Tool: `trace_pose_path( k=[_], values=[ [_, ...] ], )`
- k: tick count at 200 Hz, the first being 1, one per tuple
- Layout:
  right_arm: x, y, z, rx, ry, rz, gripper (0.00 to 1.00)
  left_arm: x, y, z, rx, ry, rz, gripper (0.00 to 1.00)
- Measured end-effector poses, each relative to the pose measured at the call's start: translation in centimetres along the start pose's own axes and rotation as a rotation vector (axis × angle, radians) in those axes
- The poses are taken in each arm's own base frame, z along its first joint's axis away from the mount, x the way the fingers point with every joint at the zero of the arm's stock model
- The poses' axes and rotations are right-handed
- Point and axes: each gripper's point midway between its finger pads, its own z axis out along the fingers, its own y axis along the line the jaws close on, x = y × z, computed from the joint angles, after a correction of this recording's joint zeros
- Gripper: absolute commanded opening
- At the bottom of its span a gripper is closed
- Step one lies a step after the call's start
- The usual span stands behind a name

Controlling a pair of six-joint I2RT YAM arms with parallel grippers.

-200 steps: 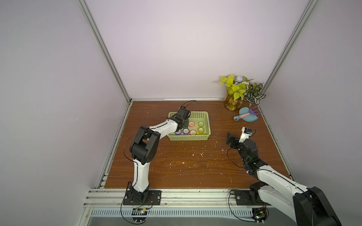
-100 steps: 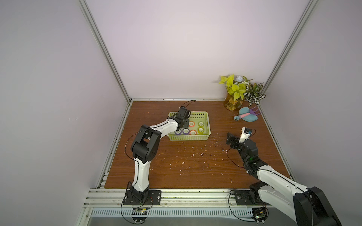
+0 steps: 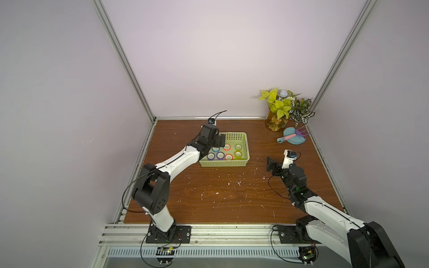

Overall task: Put the transparent tape into the storage box
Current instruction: Place the tape in the storage box, then reset both arms

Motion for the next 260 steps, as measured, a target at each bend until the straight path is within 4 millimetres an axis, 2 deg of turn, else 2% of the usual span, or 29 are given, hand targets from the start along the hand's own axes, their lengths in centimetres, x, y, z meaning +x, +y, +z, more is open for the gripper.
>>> trace_pose_path(
  k=[55, 73, 107, 134, 157, 183, 216, 260],
  values=[
    [-0.3, 1.1, -0.3, -0.067, -0.017, -0.042, 0.99, 2.8, 3.3, -6.8, -0.003, -0.172, -0.036, 1.00],
    [-0.2, 1.3, -0.5, -0.081, -0.019, -0.056, 0.99, 2.9, 4.6, -8.7, -0.031, -0.233, -0.030, 1.00],
    [-0.2, 1.4, -1.3, -0.107, -0.048, -0.081, 0.99, 3.1, 6.8, -11.8, -0.109, -0.351, 0.007, 1.00],
    [-0.6, 1.4, -1.9, -0.110, -0.076, -0.101, 0.99, 4.6, 9.5, -13.7, -0.215, -0.441, 0.025, 1.00],
    [-1.4, 1.5, -2.2, -0.110, -0.107, -0.114, 0.99, 5.7, 11.3, -14.6, -0.292, -0.479, 0.037, 1.00],
    [-2.2, 0.9, -2.5, -0.073, -0.137, -0.123, 0.99, 5.3, 12.6, -15.1, -0.366, -0.510, 0.046, 1.00],
    [-1.5, -0.5, -2.4, 0.002, -0.105, -0.136, 0.99, 5.7, 14.1, -15.2, -0.424, -0.532, 0.050, 1.00],
    [-1.8, -2.1, -2.4, 0.104, -0.096, -0.166, 0.99, 7.6, 19.5, -15.6, -0.514, -0.550, -0.050, 1.00]
  ],
)
